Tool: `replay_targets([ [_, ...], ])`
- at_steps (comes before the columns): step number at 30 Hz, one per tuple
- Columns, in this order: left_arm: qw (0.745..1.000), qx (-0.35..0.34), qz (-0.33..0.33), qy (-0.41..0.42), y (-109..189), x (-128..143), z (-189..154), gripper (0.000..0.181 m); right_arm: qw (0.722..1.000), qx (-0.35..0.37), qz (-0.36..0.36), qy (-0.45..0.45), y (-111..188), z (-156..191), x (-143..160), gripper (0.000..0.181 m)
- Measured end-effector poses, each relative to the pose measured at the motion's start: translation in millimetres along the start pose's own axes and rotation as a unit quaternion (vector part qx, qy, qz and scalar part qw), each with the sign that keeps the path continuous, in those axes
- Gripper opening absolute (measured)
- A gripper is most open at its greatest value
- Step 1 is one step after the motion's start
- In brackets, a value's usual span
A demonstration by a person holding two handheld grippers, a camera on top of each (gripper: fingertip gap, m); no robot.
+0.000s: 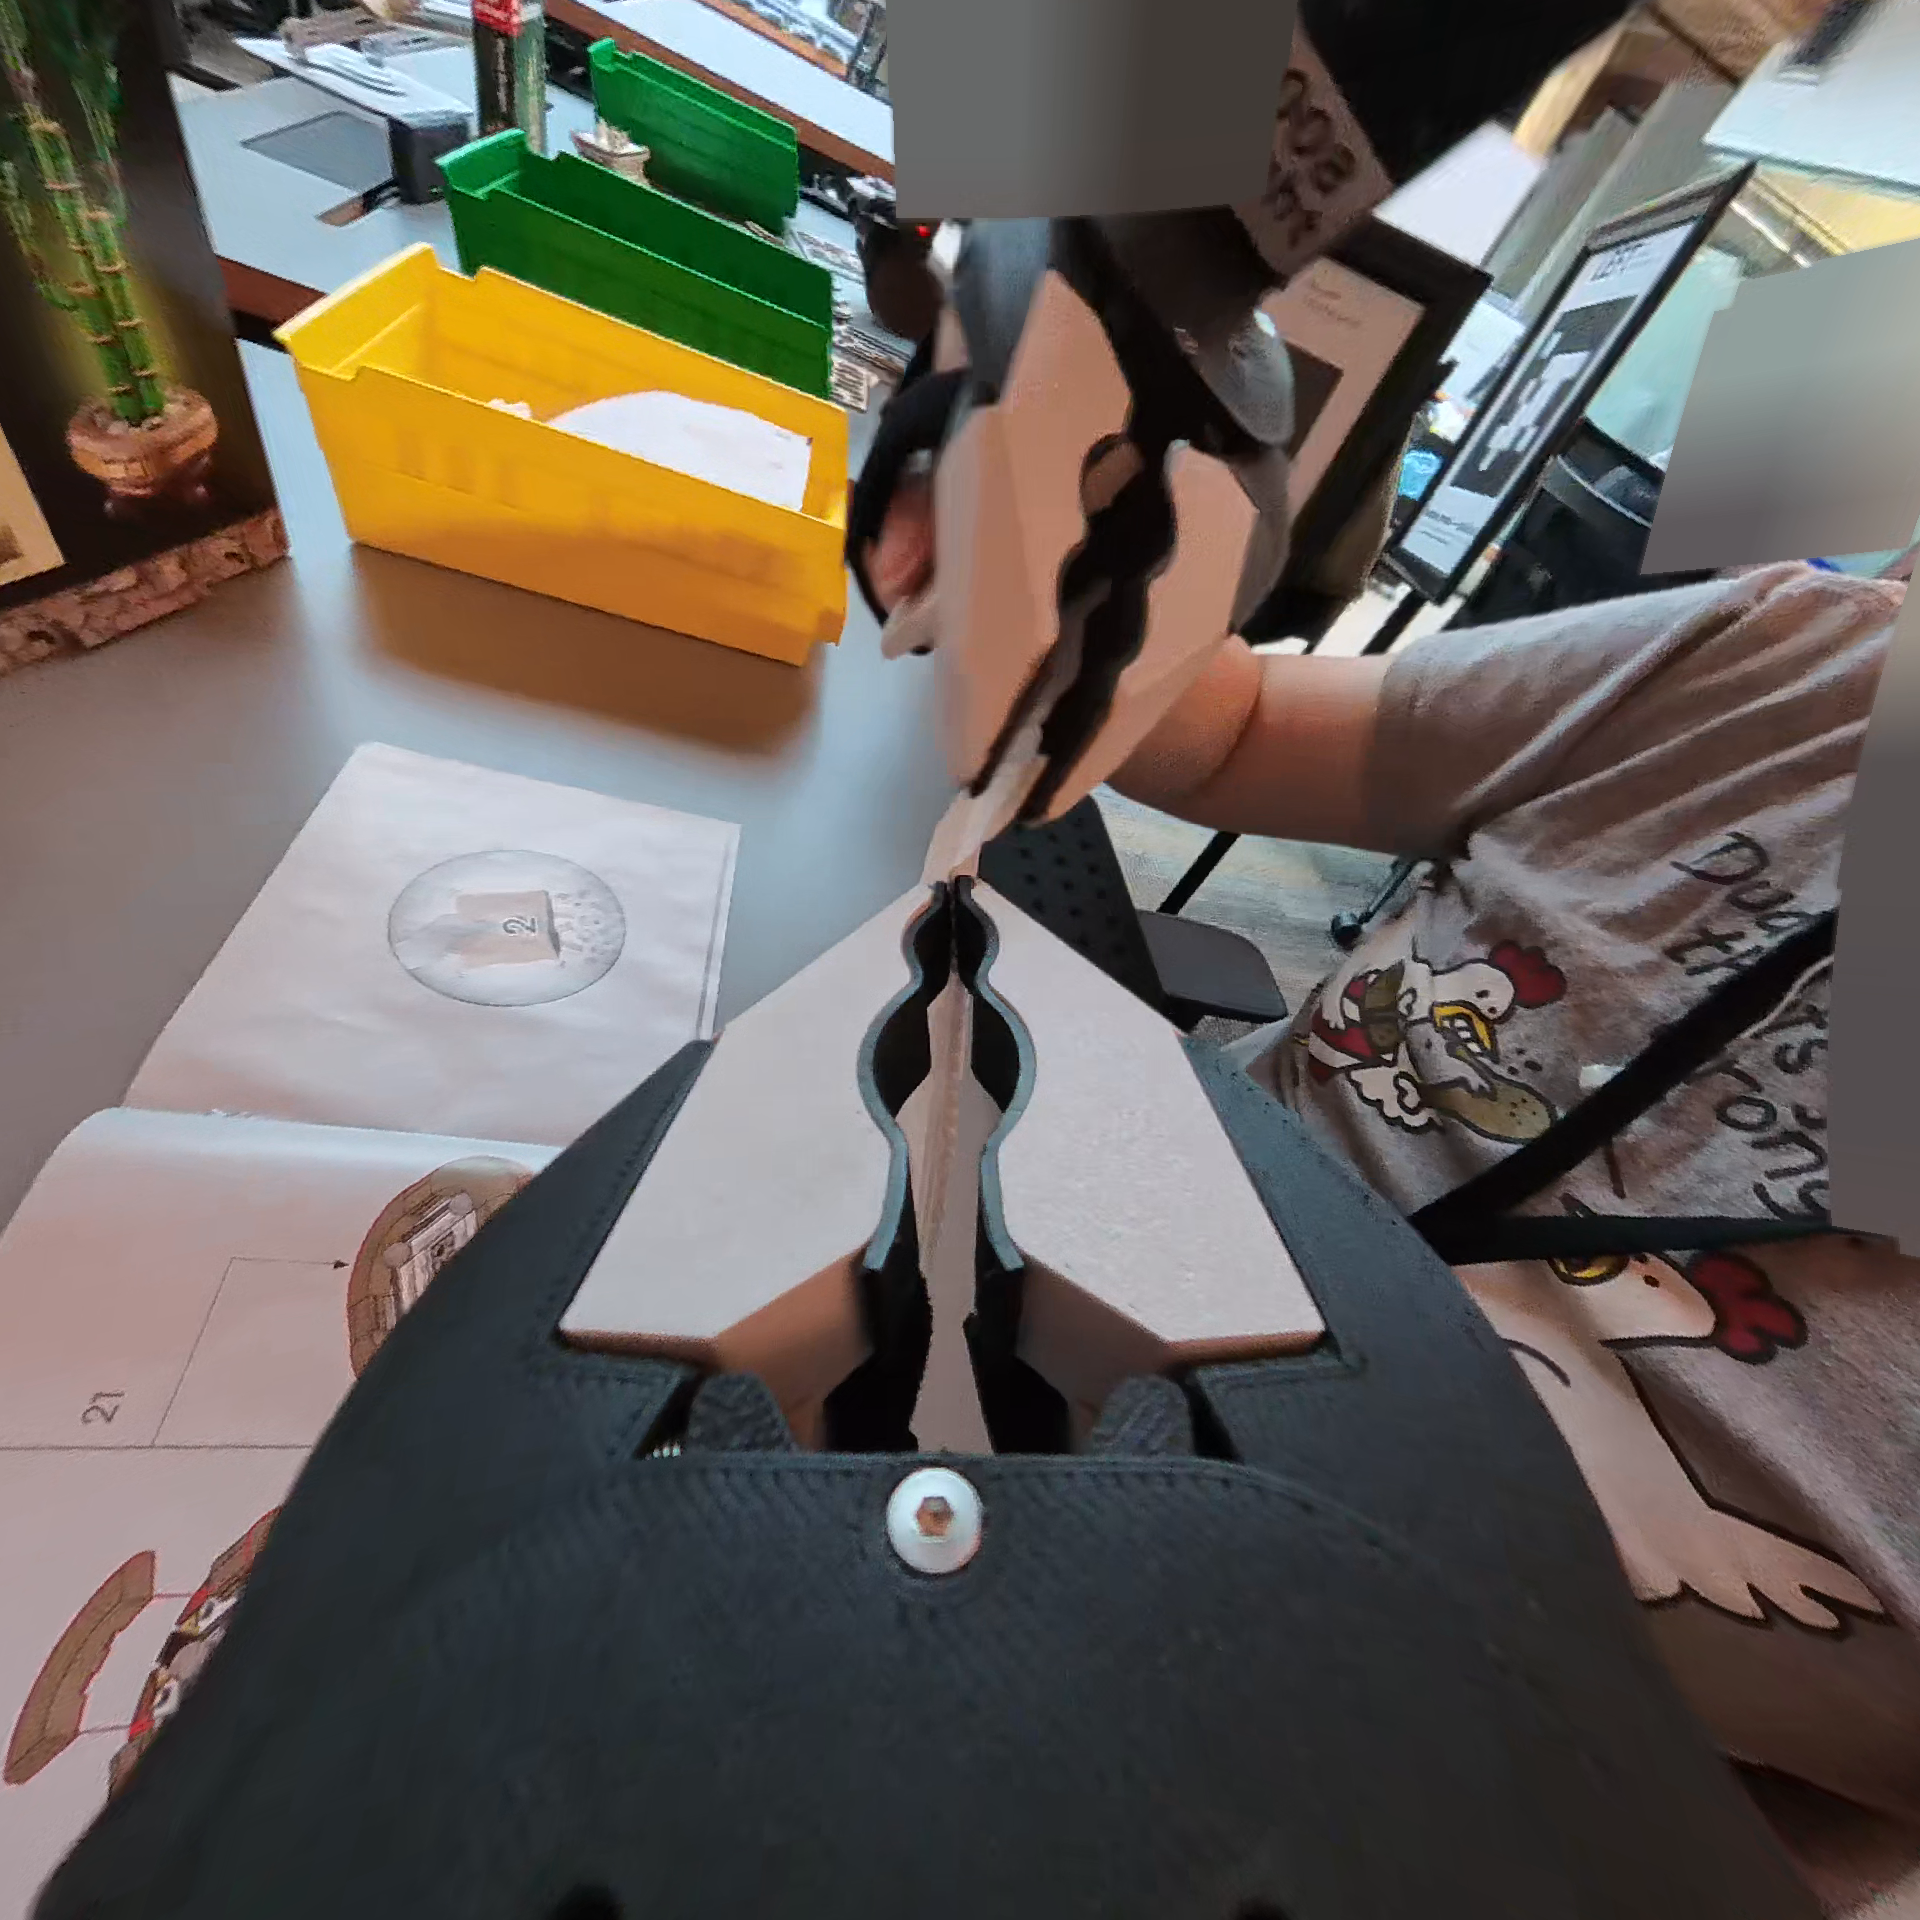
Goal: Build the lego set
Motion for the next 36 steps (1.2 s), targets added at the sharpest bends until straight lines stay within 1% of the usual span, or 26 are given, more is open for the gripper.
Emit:
replay_targets([
  [1, 1.000, 0.003, 0.003, -0.004, -1, 0, -2, 0.000, 0.999, -0.014, -0.002, -0.030, -3, 0, 3, 0.009],
  [3, 1.000, -0.006, 0.005, -0.009, -2, -1, -3, 0.000, 0.997, -0.033, -0.008, -0.076, -8, -1, 8, 0.009],
  [5, 1.000, -0.017, 0.002, -0.021, -1, -3, -3, 0.000, 0.992, -0.042, -0.043, -0.111, -8, -3, 4, 0.000],
  [9, 0.995, -0.057, 0.008, -0.076, 1, -6, -1, 0.000, 0.978, -0.051, -0.093, -0.181, -8, -7, 2, 0.000],
  [11, 0.994, -0.074, 0.012, -0.083, 0, -7, 0, 0.000, 0.975, -0.046, -0.112, -0.188, -8, -8, 3, 0.000],
  [15, 0.988, -0.101, 0.020, -0.114, -2, -5, 6, 0.000, 0.968, -0.052, -0.124, -0.214, -9, -10, 8, 0.000],
  [18, 0.978, -0.142, 0.038, -0.150, -7, 0, 17, 0.000, 0.971, -0.027, -0.102, -0.216, -10, -14, 19, 0.000],
  [22, 0.966, -0.181, 0.052, -0.176, -12, 2, 27, 0.000, 0.964, -0.012, -0.113, -0.240, -8, -19, 30, 0.000],
  [24, 0.957, -0.207, 0.069, -0.191, -16, 7, 36, 0.000, 0.964, -0.001, -0.107, -0.243, -10, -21, 39, 0.000],
  [26, 0.940, -0.245, 0.092, -0.221, -19, 11, 45, 0.000, 0.958, 0.008, -0.105, -0.266, -11, -25, 50, 0.000],
  [28, 0.906, -0.294, 0.113, -0.281, -21, 12, 53, 0.000, 0.949, 0.000, -0.112, -0.295, -10, -30, 56, 0.000],
  [30, 0.875, -0.330, 0.131, -0.328, -24, 11, 56, 0.000, 0.944, -0.007, -0.119, -0.308, -8, -33, 59, 0.000],
  [33, 0.836, -0.362, 0.151, -0.384, -27, 12, 59, 0.000, 0.939, -0.002, -0.120, -0.322, -7, -34, 63, 0.000],
  [36, 0.800, -0.386, 0.167, -0.428, -28, 14, 64, 0.000, 0.925, -0.011, -0.127, -0.359, -7, -36, 68, 0.000],
])
Point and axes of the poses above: each gripper's, where its closed fingertips meet, y back along the fingers, x out of its underside, z = x × y across the jaws, the point moved 1 cm from there along y, back along the fingers
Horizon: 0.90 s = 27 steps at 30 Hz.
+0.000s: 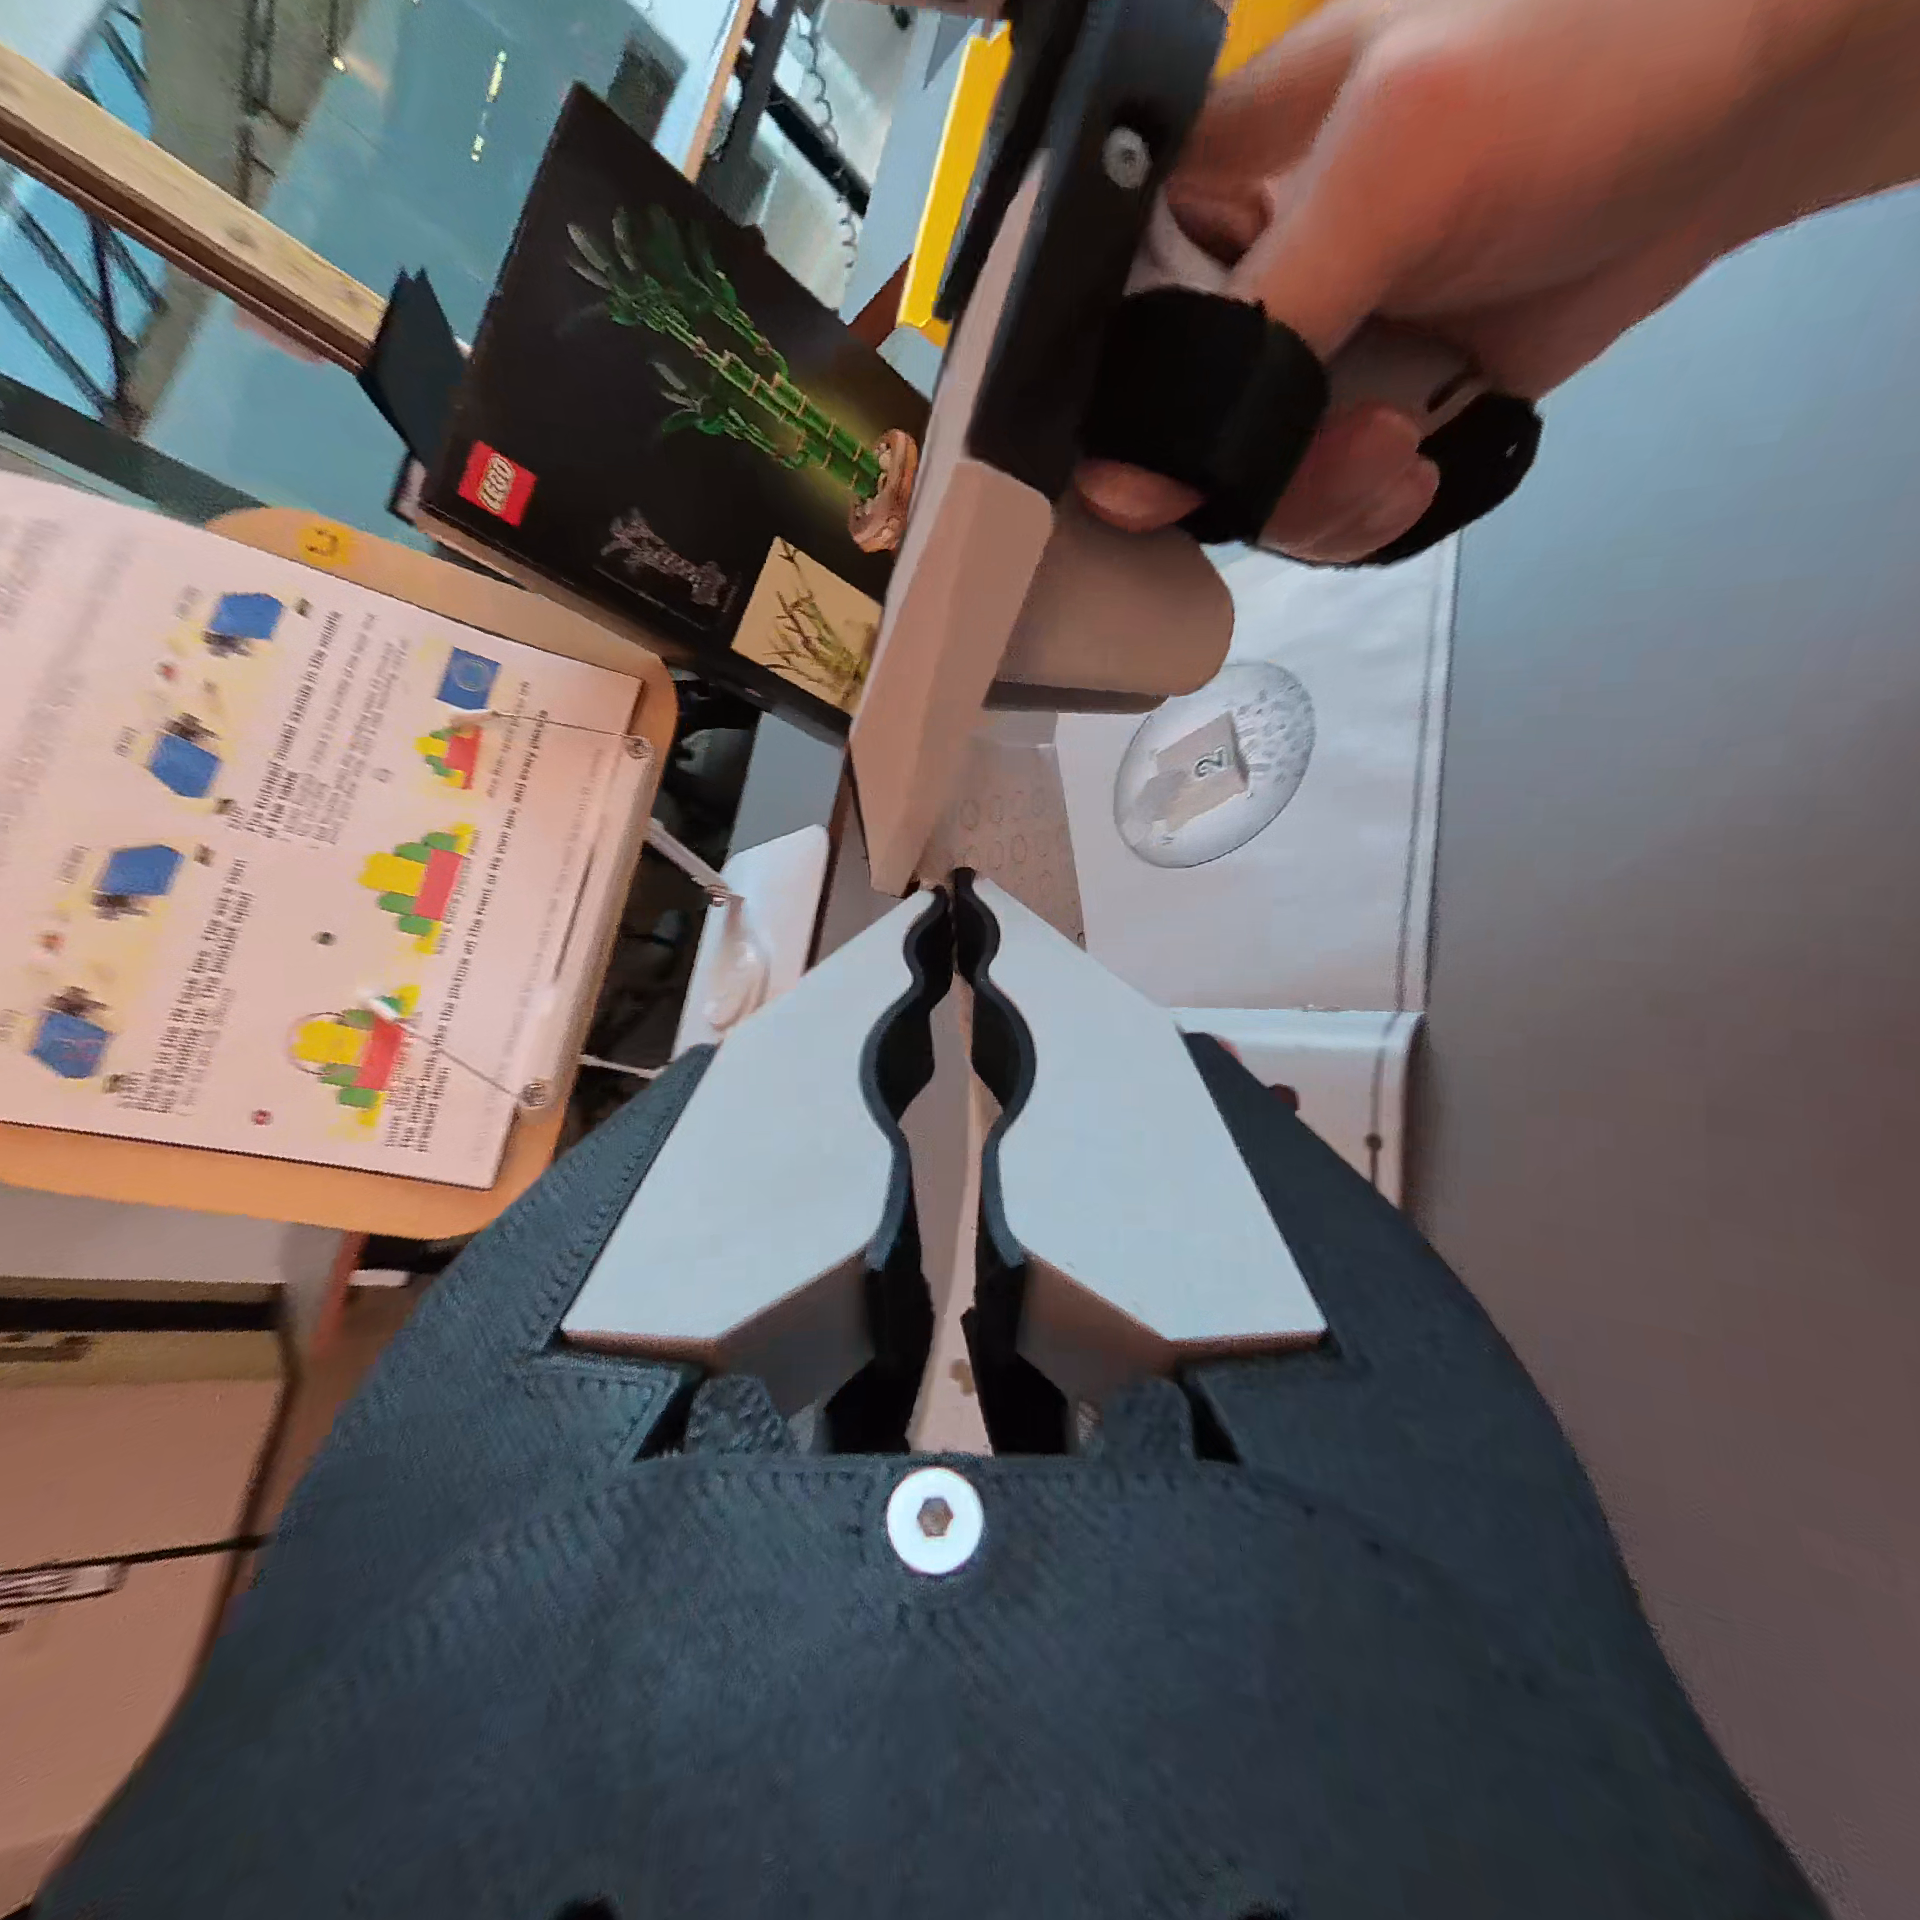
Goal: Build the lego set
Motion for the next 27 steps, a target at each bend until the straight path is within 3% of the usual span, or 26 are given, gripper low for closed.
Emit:
replay_targets([
  [10, 0.991, -0.059, 0.039, -0.114, -7, 7, -3, 0.000, 0.997, 0.005, -0.005, -0.082, 1, -11, 6, 0.000],
  [13, 0.997, -0.046, -0.001, -0.057, -4, 2, 2, 0.000, 0.999, -0.009, -0.029, -0.042, 1, -5, -1, 0.000],
  [17, 0.994, 0.054, -0.051, 0.075, 10, -8, -2, 0.000, 0.997, -0.068, -0.025, -0.003, 5, 12, -4, 0.000],
  [27, 0.983, 0.120, -0.057, 0.124, 7, -6, -16, 0.000, 0.997, -0.062, 0.018, 0.048, 18, 10, 3, 0.002],
])
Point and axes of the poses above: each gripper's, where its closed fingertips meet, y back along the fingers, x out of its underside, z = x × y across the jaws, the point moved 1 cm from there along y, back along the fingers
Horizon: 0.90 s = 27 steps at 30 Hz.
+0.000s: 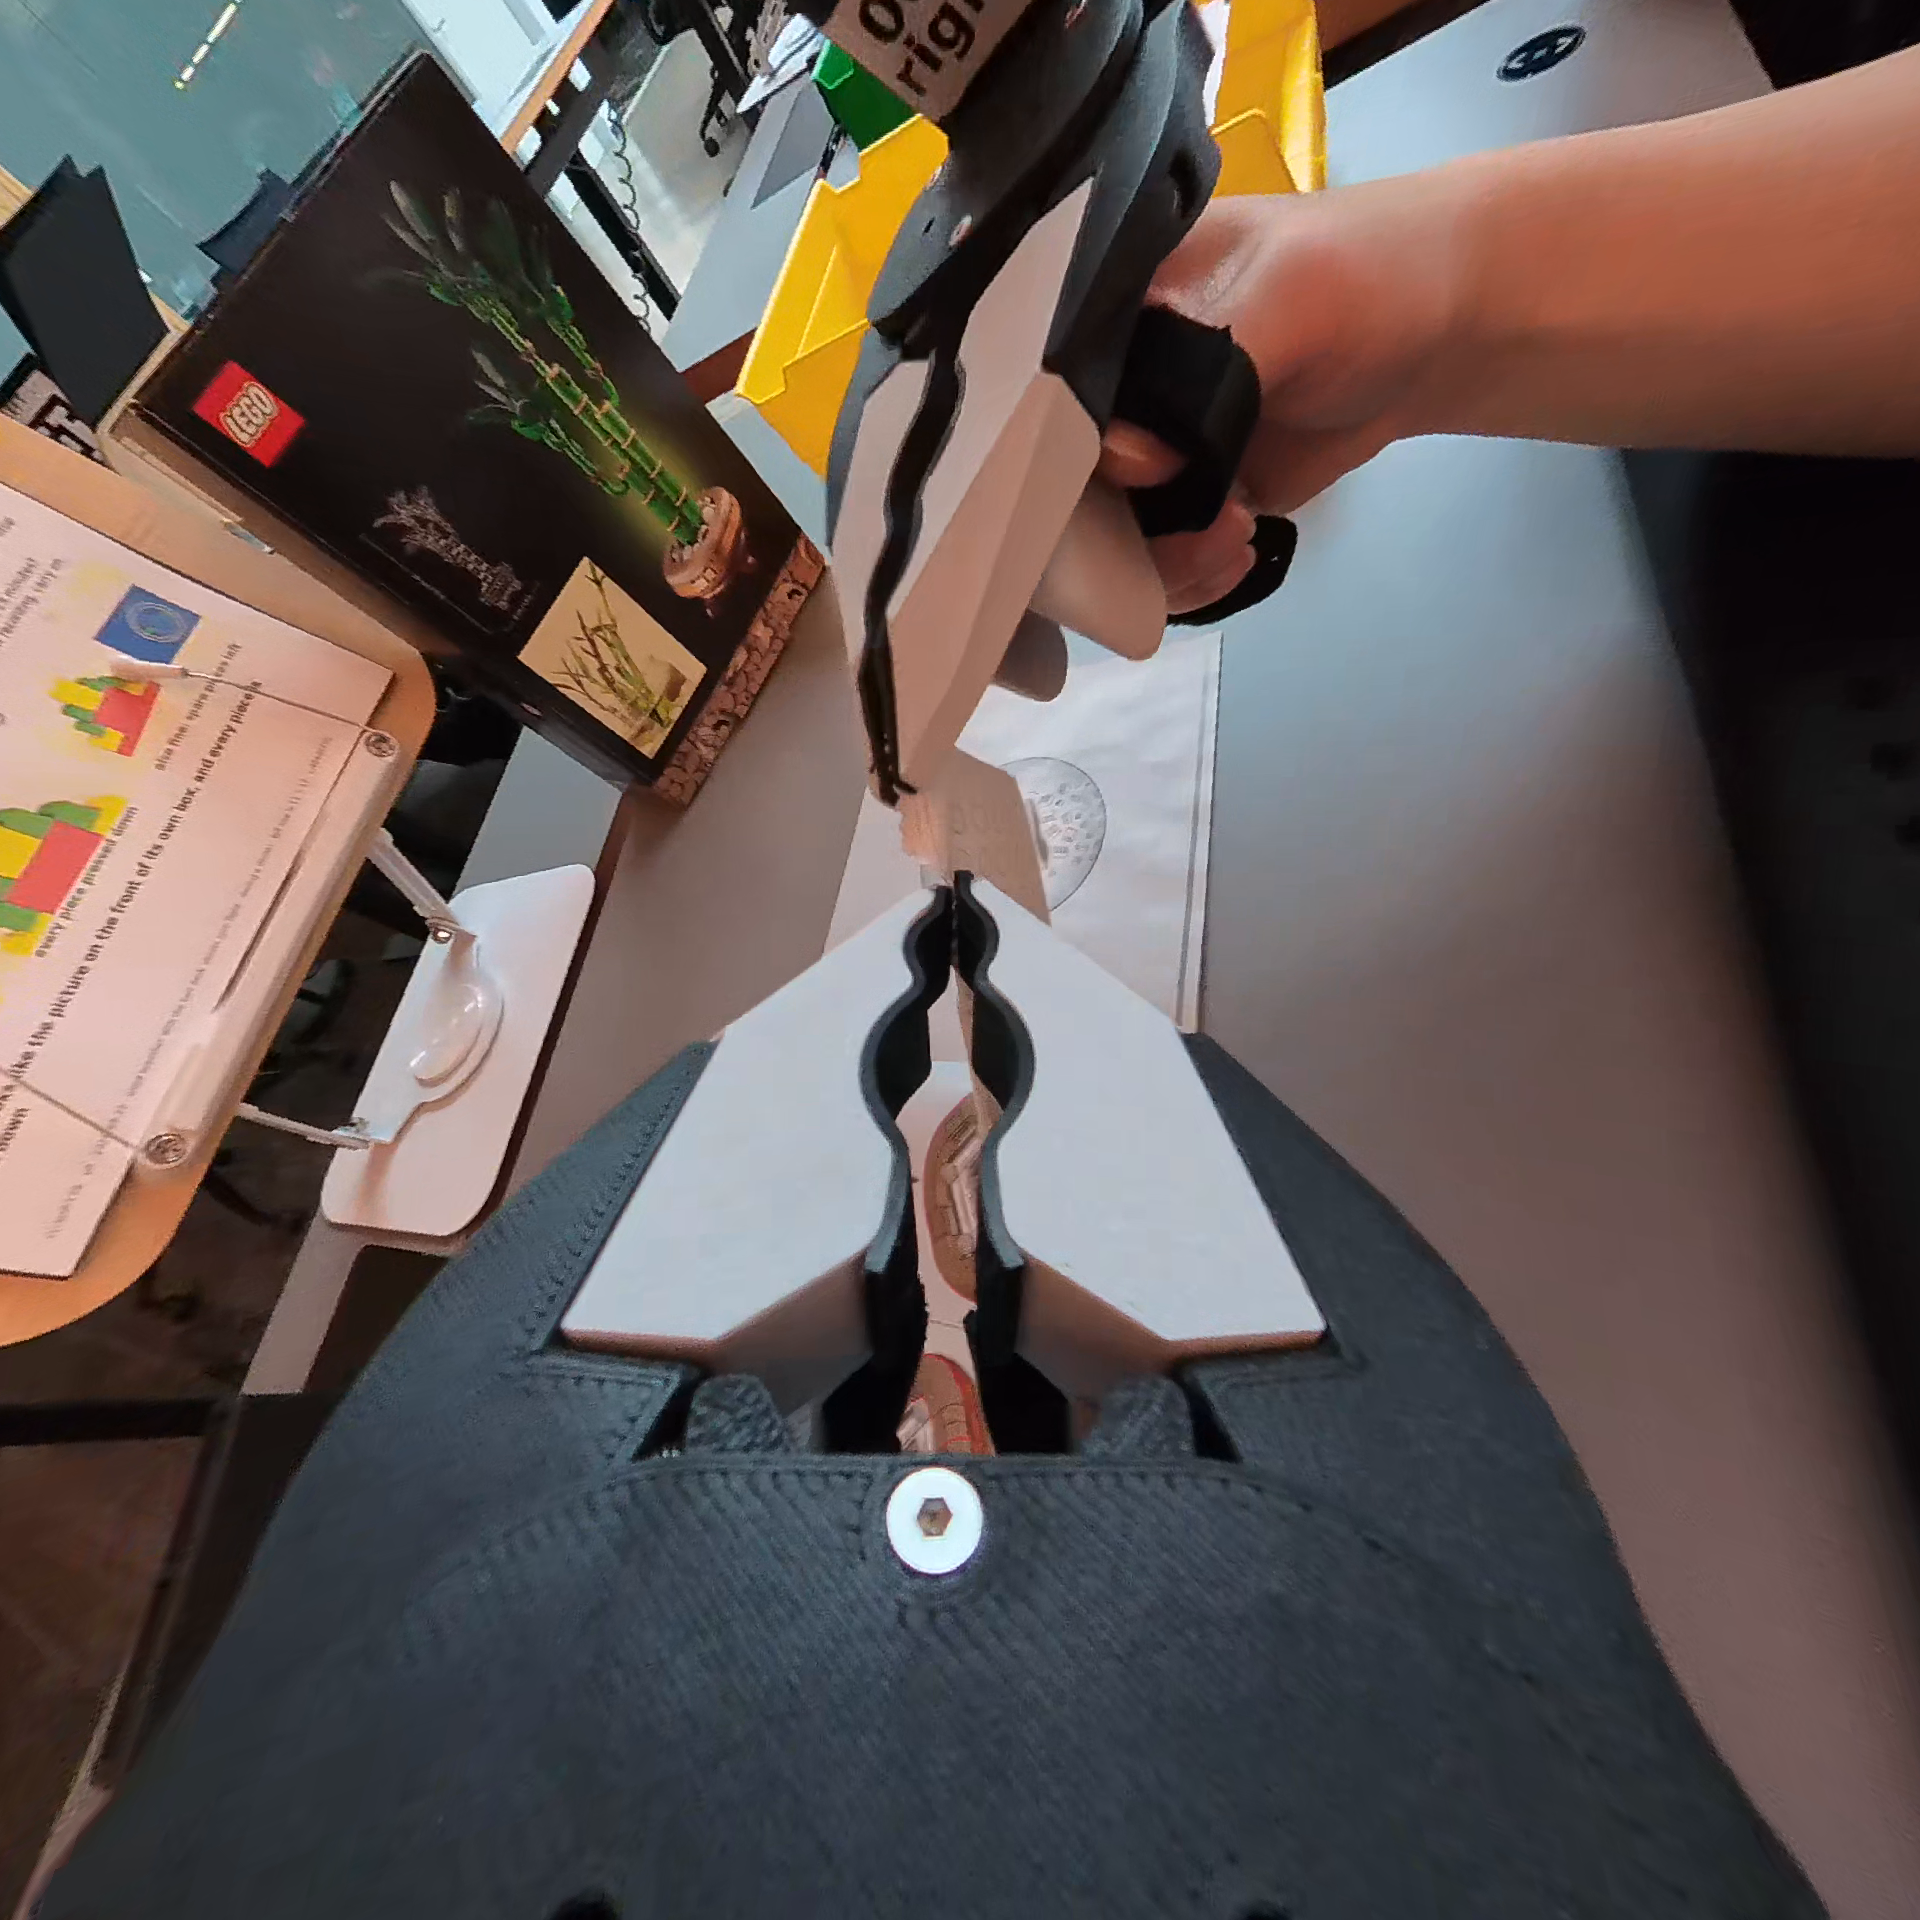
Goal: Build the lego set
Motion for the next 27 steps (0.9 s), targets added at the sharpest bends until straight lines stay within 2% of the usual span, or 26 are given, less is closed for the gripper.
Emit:
replay_targets([
  [2, 1.000, 0.018, -0.005, 0.013, -1, -1, -4, 0.000, 1.000, -0.008, 0.008, -0.006, -1, 0, 3, 0.006],
  [8, 0.999, 0.033, -0.014, 0.040, -4, 1, -5, 0.000, 0.999, -0.007, 0.032, -0.006, -2, 0, 10, 0.000],
  [15, 0.986, 0.085, -0.050, 0.136, 6, -3, -2, 0.000, 1.000, 0.003, 0.028, 0.007, -3, 0, 9, 0.000],
  [22, 0.987, 0.075, -0.042, 0.134, 3, 0, 0, 0.004, 0.999, 0.012, 0.033, 0.026, -4, -1, 11, 0.000],
  [27, 0.986, 0.082, -0.052, 0.135, 5, -3, -1, 0.000, 0.999, 0.010, 0.031, 0.033, -4, 1, 10, 0.000],
])
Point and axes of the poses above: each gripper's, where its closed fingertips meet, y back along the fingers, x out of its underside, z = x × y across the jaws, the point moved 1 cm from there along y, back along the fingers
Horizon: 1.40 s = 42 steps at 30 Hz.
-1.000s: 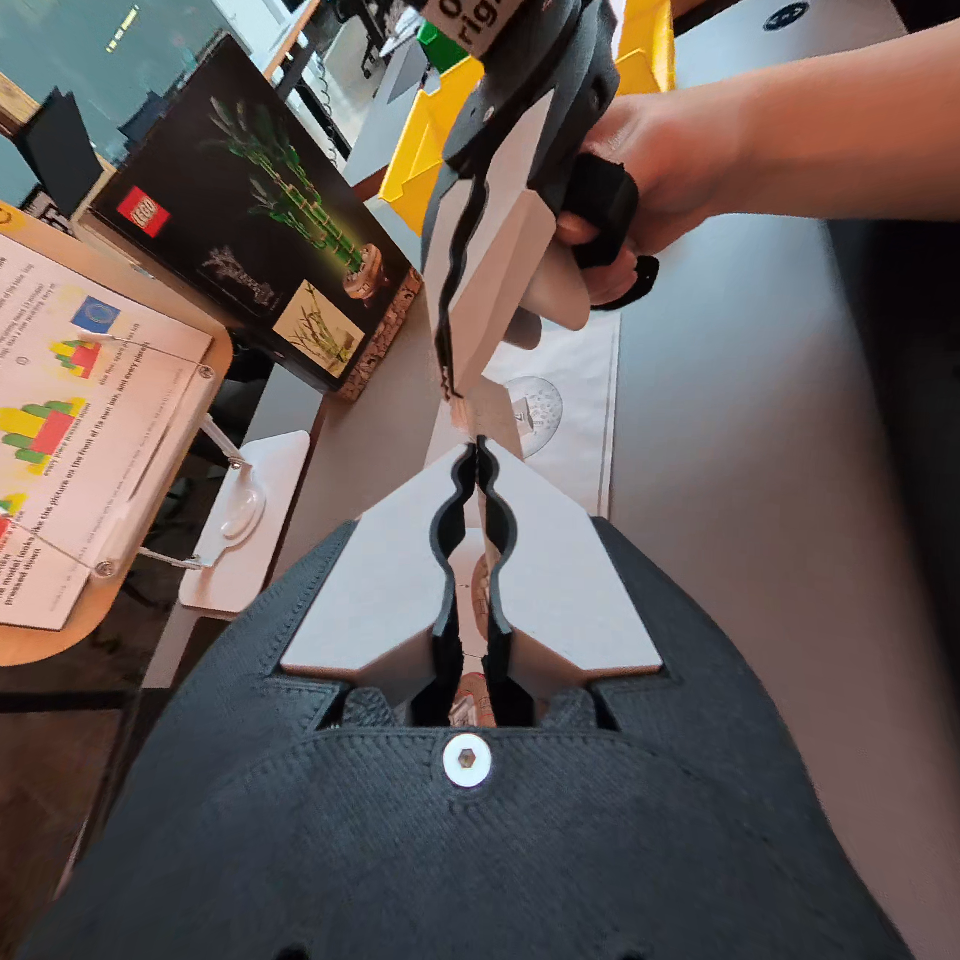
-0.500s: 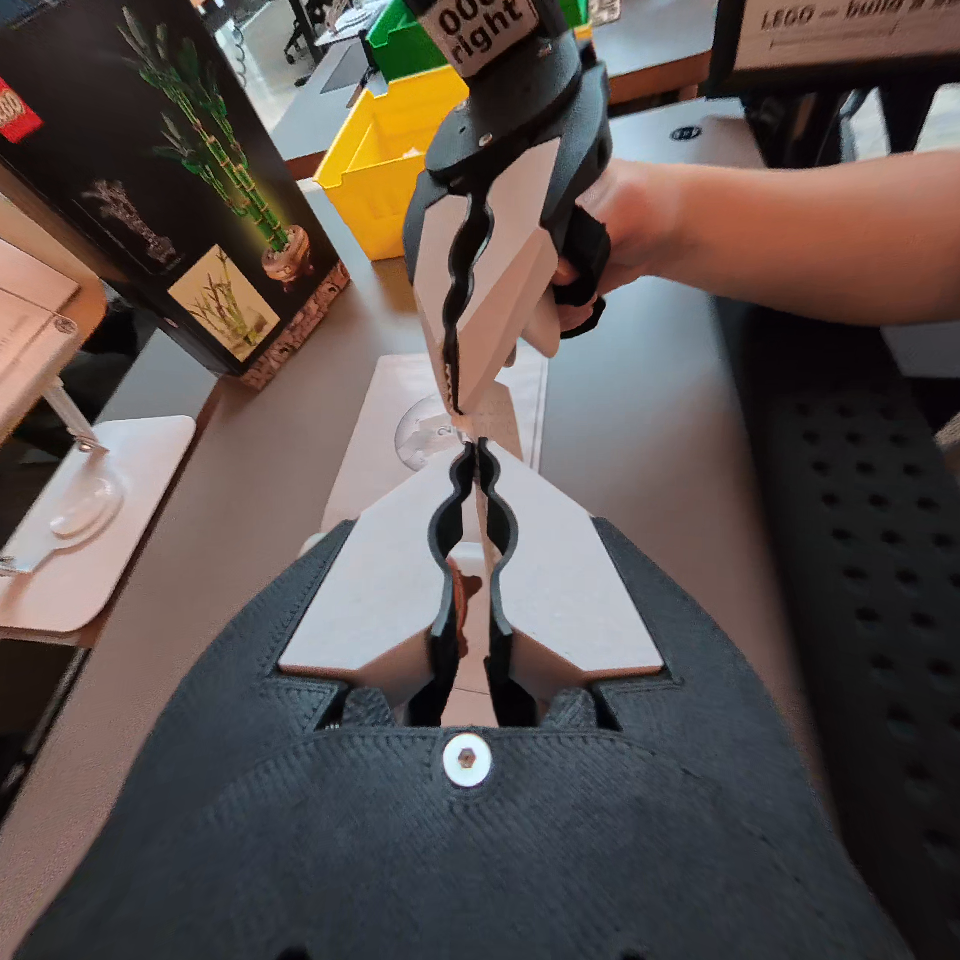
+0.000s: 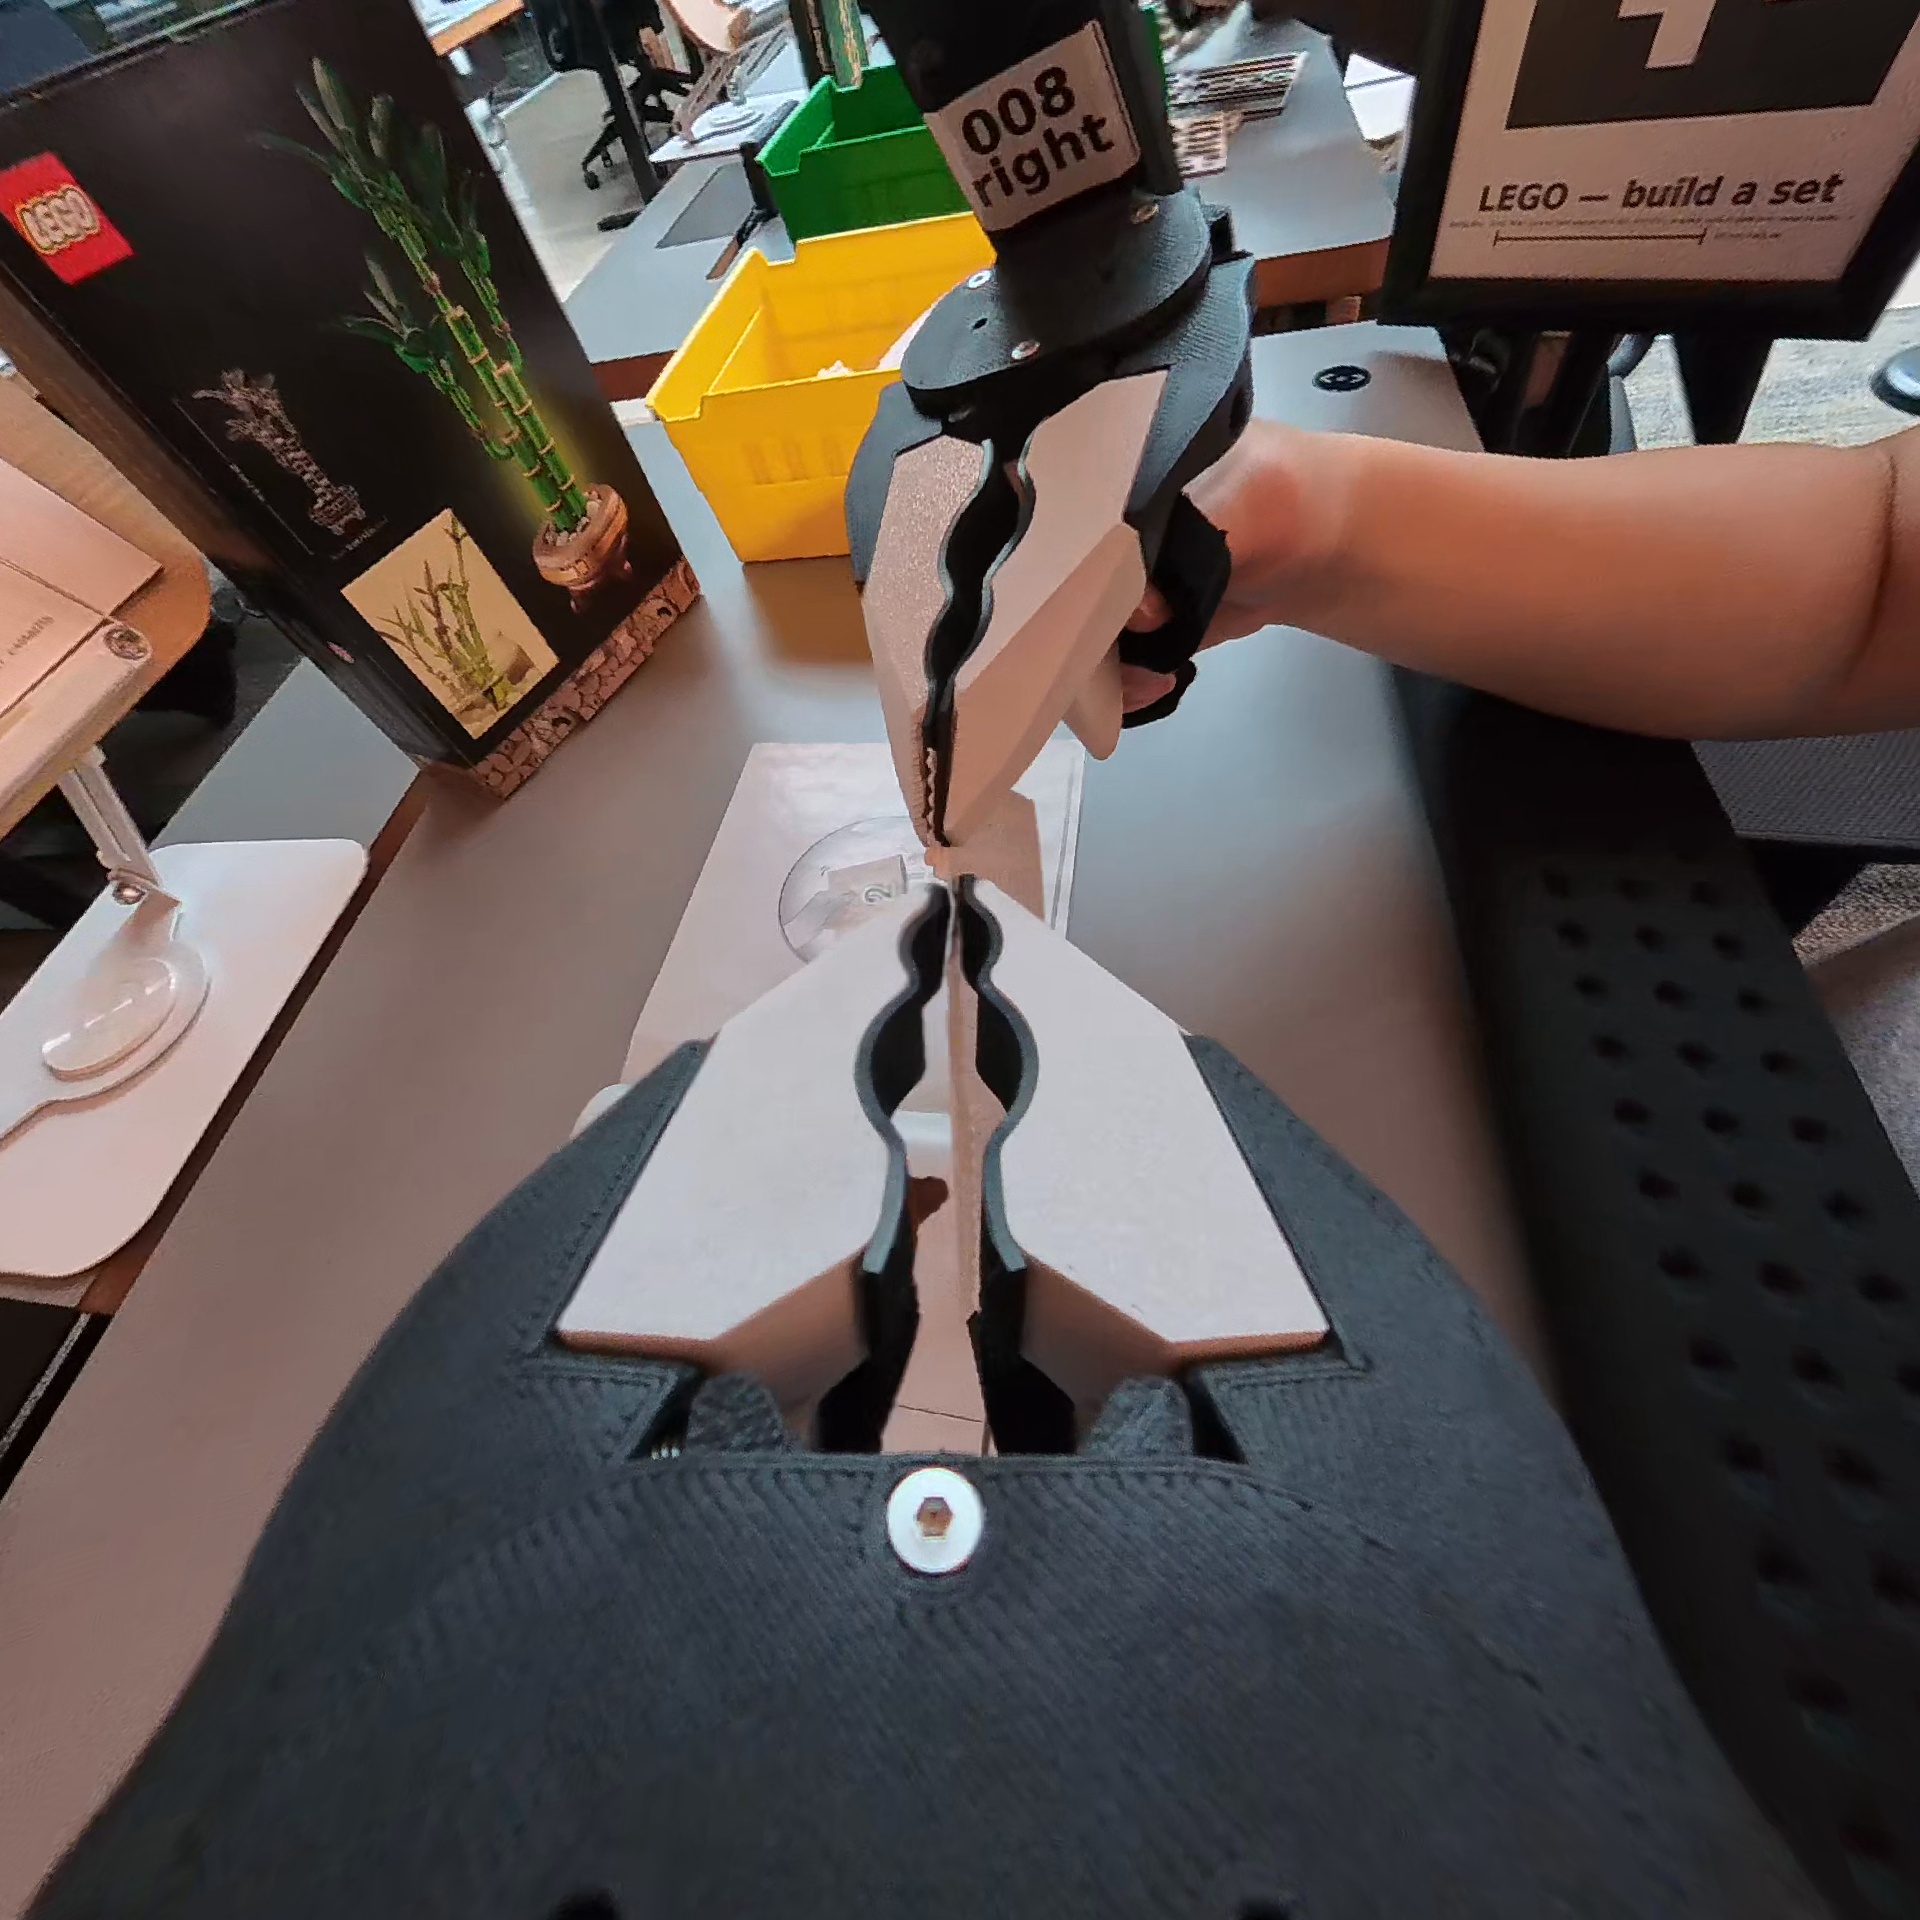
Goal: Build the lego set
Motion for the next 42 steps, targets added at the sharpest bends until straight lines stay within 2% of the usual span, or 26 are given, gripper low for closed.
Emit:
replay_targets([
  [20, 0.999, 0.011, 0.030, -0.019, -2.1, 7.9, -5.4, 0.000, 1.000, -0.010, 0.024, -0.013, -2.8, 1.9, 8.0, 0.000],
  [42, 0.999, 0.040, 0.000, 0.020, -0.2, 3.3, -7.2, 0.000, 1.000, -0.010, 0.027, 0.000, -2.5, 4.1, 7.8, 0.000],
])
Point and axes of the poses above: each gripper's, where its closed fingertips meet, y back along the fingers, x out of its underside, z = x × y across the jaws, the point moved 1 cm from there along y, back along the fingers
